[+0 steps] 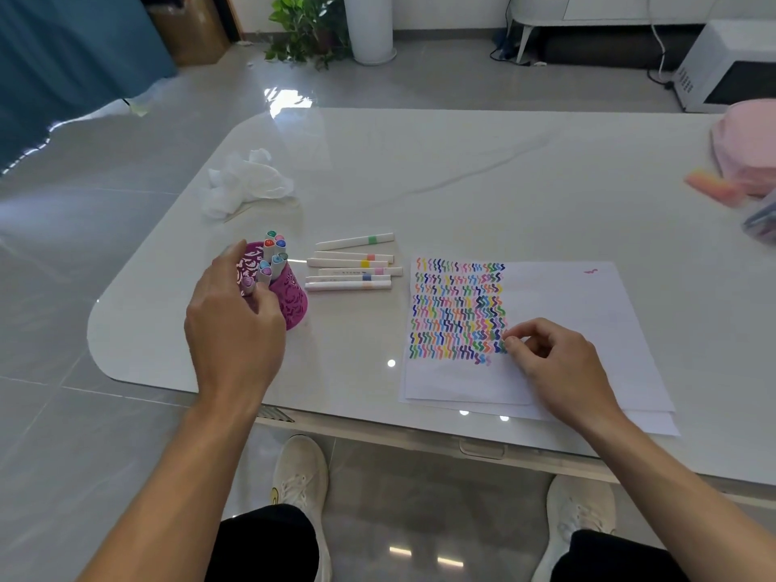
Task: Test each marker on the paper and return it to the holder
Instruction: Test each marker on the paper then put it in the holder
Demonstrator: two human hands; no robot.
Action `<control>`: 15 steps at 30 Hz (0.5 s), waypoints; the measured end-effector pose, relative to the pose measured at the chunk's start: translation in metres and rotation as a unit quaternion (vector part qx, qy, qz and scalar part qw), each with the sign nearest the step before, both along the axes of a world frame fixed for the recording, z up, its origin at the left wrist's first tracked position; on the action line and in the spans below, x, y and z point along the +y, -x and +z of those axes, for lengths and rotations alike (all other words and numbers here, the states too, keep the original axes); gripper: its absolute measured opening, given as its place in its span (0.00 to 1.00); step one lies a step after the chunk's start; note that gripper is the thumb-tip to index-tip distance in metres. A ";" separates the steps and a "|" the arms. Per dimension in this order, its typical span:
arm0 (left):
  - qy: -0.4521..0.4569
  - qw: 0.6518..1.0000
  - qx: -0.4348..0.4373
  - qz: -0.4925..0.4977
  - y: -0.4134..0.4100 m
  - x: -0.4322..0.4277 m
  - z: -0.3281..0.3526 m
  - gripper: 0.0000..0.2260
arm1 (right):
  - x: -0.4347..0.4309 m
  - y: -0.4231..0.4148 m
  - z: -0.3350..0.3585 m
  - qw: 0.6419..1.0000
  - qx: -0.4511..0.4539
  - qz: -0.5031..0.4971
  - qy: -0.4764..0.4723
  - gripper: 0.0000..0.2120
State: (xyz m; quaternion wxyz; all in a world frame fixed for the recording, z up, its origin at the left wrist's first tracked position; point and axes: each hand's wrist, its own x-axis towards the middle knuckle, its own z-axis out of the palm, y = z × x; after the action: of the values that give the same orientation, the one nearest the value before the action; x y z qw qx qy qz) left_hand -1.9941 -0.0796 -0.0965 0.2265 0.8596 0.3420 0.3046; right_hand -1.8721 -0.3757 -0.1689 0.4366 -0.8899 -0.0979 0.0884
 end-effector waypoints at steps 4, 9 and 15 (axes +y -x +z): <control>-0.047 0.995 -0.072 -0.050 -0.001 -0.014 0.002 0.19 | 0.000 0.000 0.000 1.000 -0.002 0.002 0.004 0.05; -0.114 0.976 -0.053 -0.177 -0.011 -0.036 -0.014 0.16 | -0.001 0.001 0.002 0.999 -0.033 -0.024 -0.025 0.03; -0.047 0.951 0.152 -0.266 -0.027 -0.055 -0.044 0.14 | -0.005 -0.001 0.001 0.998 -0.037 -0.037 -0.037 0.04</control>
State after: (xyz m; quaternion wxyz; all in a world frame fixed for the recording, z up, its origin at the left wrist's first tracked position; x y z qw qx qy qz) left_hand -1.9670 -0.1344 -0.1402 0.2044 0.9651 0.1166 0.1148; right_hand -1.8715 -0.3811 -0.1676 0.4683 -0.8789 -0.0842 0.0350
